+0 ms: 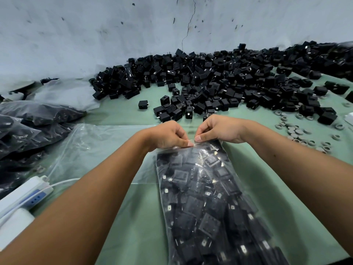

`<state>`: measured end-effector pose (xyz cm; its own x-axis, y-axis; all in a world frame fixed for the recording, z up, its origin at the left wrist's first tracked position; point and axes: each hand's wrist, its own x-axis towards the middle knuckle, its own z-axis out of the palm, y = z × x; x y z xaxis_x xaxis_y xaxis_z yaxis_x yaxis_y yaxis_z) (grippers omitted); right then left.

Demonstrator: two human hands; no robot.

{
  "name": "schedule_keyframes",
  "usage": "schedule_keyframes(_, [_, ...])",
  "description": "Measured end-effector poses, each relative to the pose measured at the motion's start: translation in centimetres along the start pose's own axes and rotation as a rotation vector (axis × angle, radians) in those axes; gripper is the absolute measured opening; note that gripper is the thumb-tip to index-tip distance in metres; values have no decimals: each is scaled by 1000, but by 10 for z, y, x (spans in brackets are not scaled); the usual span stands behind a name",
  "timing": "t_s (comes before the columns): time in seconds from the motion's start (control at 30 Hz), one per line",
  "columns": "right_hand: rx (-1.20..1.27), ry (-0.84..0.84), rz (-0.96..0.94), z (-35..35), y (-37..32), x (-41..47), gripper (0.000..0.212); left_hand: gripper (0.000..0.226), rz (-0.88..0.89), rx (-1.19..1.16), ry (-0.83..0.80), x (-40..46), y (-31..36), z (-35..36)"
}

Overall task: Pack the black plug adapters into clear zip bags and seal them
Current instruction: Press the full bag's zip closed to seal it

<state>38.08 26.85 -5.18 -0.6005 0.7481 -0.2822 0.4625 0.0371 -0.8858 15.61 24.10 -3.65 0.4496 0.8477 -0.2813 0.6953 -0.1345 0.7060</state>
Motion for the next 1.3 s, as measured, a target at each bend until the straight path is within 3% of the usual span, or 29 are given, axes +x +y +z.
schedule_keyframes(0.2, [-11, 1, 3, 1, -2, 0, 11, 10, 14, -43, 24, 0, 0, 6])
schedule_keyframes(0.37, [-19, 3, 19, 2, -4, -1, 16, 21, 21, 12, -7, 2, 6, 6])
schedule_keyframes(0.43, [-12, -1, 25, 2, -4, -1, 13, 13, 28, -36, 2, -1, 2, 5])
schedule_keyframes(0.6, [-29, 30, 22, 3, -8, -4, 14, 16, 8, -184, 37, -16, -19, -4])
schedule_keyframes(0.7, [-188, 33, 42, 7, -19, -4, 10, 11, 7, -149, 12, -21, -22, -5])
schedule_keyframes(0.8, [-400, -12, 23, 12, -33, -1, 14, 15, 20, -225, 49, -22, -21, 1])
schedule_keyframes(0.9, [-464, -76, -10, 15, -42, 5, 13, 20, 50, -322, 82, -21, -28, 3])
schedule_keyframes(1.2, [-357, -225, -19, -4, -33, 17, 12, 36, 37, -432, 37, -17, -45, -12])
schedule_keyframes(1.3, [-388, -294, 30, -9, -39, 26, 10, 29, 29, -392, 36, -18, -52, -20])
